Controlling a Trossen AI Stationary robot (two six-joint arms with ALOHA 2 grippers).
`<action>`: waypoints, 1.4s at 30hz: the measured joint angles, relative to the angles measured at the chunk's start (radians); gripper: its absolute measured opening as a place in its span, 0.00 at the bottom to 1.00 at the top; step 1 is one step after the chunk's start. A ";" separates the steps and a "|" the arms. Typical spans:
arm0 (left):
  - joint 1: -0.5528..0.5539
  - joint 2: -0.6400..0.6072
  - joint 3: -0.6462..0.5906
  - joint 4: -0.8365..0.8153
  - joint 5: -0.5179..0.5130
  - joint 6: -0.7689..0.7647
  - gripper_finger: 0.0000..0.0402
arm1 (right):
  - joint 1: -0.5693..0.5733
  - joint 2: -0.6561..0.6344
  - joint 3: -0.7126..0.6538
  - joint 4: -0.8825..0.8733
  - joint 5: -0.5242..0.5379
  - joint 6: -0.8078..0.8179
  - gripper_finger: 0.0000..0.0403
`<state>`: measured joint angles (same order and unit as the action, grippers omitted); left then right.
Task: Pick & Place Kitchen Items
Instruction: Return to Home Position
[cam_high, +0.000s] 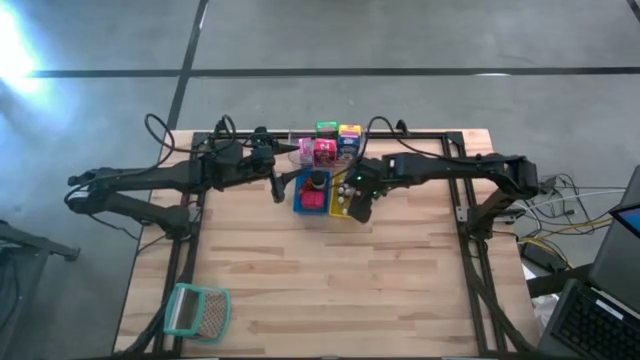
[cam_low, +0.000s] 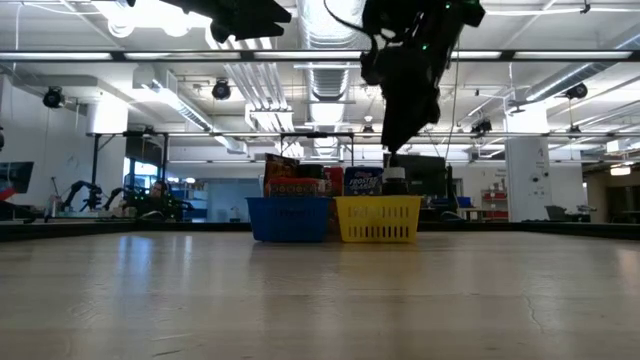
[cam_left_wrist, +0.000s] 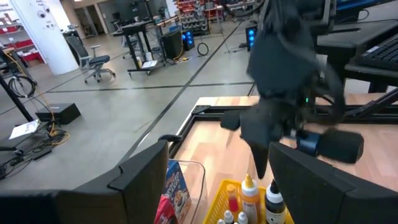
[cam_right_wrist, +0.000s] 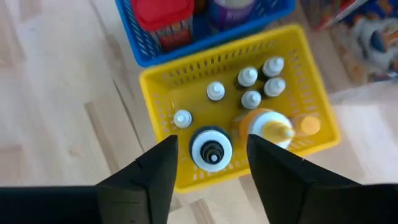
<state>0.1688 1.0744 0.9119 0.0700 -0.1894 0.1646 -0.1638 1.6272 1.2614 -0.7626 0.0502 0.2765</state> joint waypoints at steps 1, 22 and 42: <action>0.000 0.000 0.000 0.000 0.000 0.000 0.70 | 0.000 -0.012 0.004 -0.003 0.000 -0.002 0.47; 0.001 -0.290 -0.339 0.070 0.035 0.000 0.32 | 0.122 -0.765 -0.451 0.291 0.057 -0.263 0.04; 0.095 -0.487 -0.601 0.288 0.213 -0.068 0.01 | 0.104 -1.314 -0.899 0.615 -0.039 -0.396 0.02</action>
<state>0.2633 0.5875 0.3104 0.3584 0.0240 0.0971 -0.0597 0.3130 0.3624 -0.1474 0.0111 -0.1194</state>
